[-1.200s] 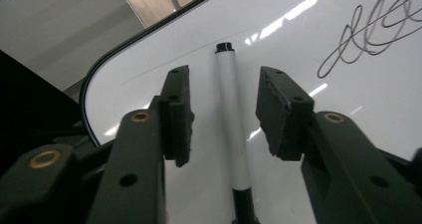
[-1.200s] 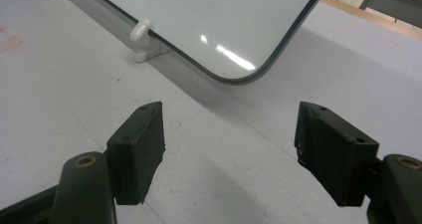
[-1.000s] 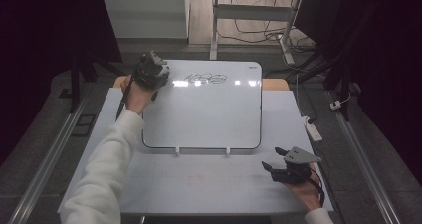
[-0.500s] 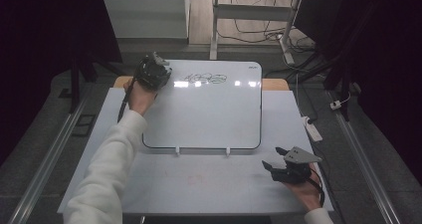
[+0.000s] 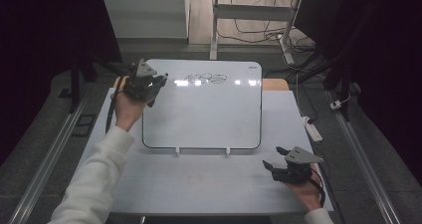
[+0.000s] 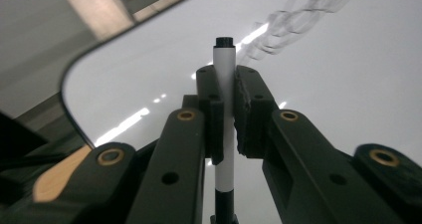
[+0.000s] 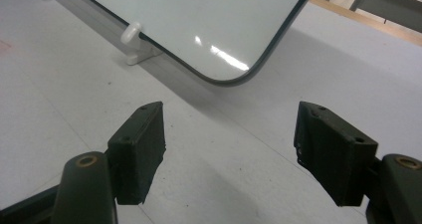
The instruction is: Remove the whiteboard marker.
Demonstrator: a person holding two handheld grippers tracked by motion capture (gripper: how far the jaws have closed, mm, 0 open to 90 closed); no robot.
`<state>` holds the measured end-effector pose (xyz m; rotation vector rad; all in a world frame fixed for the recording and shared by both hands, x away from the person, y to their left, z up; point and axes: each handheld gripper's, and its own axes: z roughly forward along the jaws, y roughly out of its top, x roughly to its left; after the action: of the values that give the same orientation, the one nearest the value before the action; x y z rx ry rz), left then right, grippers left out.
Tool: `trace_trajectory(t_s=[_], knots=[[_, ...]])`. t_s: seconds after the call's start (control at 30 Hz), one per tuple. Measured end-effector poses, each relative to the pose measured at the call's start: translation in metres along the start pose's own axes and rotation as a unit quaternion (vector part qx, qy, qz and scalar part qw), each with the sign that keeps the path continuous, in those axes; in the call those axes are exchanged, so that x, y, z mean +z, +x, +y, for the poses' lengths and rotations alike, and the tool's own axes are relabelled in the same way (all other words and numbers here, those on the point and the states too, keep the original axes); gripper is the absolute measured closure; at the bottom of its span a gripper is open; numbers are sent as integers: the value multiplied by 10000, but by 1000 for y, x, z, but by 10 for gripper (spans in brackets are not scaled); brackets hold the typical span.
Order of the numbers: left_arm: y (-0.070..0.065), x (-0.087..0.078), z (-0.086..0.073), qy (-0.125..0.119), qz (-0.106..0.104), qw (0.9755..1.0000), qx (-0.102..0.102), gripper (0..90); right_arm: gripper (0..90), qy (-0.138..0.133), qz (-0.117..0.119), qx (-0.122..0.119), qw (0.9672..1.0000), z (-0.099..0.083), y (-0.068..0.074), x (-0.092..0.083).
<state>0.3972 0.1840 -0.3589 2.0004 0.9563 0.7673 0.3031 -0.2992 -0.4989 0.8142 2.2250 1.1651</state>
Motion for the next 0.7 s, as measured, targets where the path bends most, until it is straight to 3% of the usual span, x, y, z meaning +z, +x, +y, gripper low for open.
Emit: trace_trajectory(t_s=[0.1, 0.2, 0.37, 0.53, 0.7], knots=[[-13, -12, -18, -171, -298, 9994, -73, 820, 273, -20, 90, 74, 9999, 2, 1, 0], [-26, -20, -33, -220, -469, 9986, -67, 820, 273, -60, 138, 99, 9998, 5, 4, 0], [-47, -30, -56, -351, -838, 9958, -140, 820, 269, -23, 260, 44, 9996, 11, 10, 1], [-64, -34, -63, -467, -1133, 9924, -84, 820, 269, 6, 402, 28, 9992, 18, 19, 6], [-84, -30, -67, -633, -1506, 9865, -155, 819, 266, -11, 731, -82, 9973, 29, 36, 18]])
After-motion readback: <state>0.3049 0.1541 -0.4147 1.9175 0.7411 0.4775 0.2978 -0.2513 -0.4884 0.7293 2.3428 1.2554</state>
